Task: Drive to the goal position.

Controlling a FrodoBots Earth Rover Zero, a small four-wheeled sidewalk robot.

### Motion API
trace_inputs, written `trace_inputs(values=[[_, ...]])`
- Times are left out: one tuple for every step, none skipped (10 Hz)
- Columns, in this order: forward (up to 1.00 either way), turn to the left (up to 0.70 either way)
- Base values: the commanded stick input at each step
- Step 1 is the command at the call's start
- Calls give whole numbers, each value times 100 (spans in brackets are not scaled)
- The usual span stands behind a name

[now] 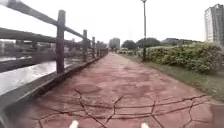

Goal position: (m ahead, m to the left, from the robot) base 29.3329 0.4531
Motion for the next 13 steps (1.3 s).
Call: trace_inputs(values=[[70, 0], [70, 0], [70, 0], [70, 0], [70, 0], [70, 0], [70, 0], [70, 0], [70, 0], [70, 0], [70, 0], [70, 0], [70, 0]])
